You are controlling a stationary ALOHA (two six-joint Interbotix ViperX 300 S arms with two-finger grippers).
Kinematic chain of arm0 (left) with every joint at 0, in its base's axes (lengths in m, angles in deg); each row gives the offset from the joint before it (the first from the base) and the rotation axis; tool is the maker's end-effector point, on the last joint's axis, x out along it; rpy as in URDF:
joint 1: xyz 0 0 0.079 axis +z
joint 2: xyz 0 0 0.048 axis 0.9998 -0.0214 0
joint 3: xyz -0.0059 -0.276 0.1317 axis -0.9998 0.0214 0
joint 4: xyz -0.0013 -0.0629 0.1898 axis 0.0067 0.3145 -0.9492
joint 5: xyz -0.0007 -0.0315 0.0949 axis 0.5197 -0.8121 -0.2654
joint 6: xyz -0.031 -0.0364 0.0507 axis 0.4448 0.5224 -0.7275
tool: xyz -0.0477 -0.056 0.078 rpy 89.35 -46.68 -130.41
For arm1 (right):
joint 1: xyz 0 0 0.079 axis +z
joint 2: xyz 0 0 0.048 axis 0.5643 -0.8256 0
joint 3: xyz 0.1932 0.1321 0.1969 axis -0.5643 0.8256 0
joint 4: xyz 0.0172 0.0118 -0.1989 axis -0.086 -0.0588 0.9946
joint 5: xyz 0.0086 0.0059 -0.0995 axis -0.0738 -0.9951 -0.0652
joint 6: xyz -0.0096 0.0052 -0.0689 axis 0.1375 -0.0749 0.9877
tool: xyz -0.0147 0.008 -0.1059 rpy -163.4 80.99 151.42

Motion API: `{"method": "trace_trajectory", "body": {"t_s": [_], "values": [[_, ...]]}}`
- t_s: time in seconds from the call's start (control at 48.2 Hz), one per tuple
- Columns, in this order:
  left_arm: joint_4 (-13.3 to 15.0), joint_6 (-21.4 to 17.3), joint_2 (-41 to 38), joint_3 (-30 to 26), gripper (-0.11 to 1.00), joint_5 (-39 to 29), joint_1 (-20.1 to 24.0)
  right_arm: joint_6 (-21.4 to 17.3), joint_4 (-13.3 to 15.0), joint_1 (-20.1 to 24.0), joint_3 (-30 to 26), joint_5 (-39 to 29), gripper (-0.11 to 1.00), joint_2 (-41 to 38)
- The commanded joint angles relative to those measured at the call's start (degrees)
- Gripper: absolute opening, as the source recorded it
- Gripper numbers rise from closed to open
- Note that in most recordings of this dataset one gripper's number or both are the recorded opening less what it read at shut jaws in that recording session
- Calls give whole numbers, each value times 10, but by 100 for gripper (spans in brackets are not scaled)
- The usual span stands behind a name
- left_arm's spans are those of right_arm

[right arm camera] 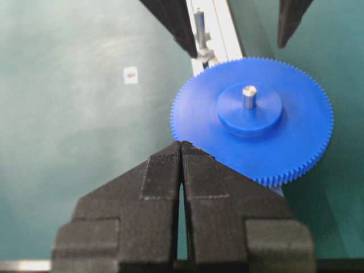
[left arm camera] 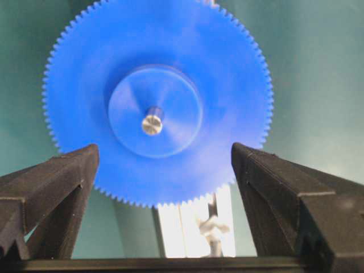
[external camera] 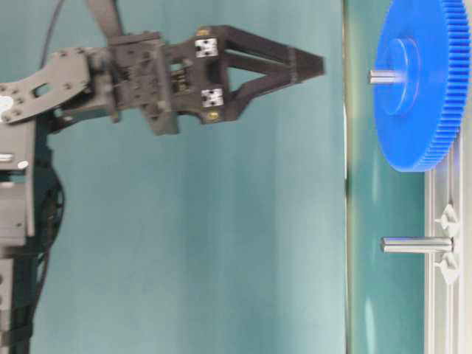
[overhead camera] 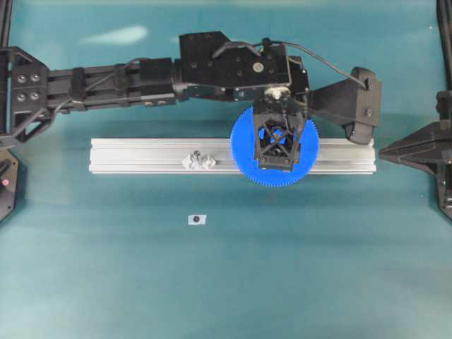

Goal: Insert the large gear onto the shaft.
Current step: 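Push the gear down onto the shaft and open the left gripper, then raise the open left gripper away from the seated gear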

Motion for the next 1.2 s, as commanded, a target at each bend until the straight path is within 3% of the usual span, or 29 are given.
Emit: {"method": "trace_trajectory", "body": {"t_s": [0.0,0.478,0.831,1.184], "values": [[0,1,34,-6,90,1,-3,-5,0,-1,-5,3,3,-5],[1,4,64,11,89,7,-3,-5,0,0,-6,3,3,-1],[2,35,125,105,86,110,-4,-6,1,-1,-5,3,3,0],[1,44,127,120,86,145,-6,-6,0,-1,-5,3,3,0]]}}
